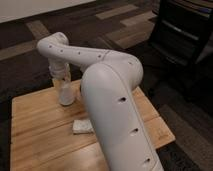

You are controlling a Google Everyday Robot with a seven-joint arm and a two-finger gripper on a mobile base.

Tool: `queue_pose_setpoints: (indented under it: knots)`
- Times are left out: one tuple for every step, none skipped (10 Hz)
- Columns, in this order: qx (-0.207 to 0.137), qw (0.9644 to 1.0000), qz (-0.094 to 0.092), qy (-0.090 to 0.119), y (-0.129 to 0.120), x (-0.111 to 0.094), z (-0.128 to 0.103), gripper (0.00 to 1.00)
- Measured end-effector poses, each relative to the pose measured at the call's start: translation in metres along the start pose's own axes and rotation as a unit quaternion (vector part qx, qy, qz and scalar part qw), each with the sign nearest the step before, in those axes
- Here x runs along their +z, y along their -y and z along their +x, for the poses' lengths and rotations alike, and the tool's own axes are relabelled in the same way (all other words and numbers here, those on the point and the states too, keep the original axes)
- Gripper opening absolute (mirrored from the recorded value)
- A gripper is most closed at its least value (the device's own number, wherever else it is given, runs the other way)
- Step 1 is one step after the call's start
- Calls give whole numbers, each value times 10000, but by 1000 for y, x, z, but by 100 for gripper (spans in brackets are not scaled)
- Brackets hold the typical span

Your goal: Place the ceramic cup over the eraser

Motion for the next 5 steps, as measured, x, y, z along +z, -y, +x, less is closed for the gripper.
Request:
queue_pose_setpoints:
  knots:
    - [0,10000,-1,-1,0,0,0,80]
    - [0,10000,-5,-5,0,1,0,80]
    - [1,10000,-6,-4,0,1,0,80]
    - [5,10000,-5,-4,0,1,0,80]
    - [5,10000,-5,-4,0,1,0,80]
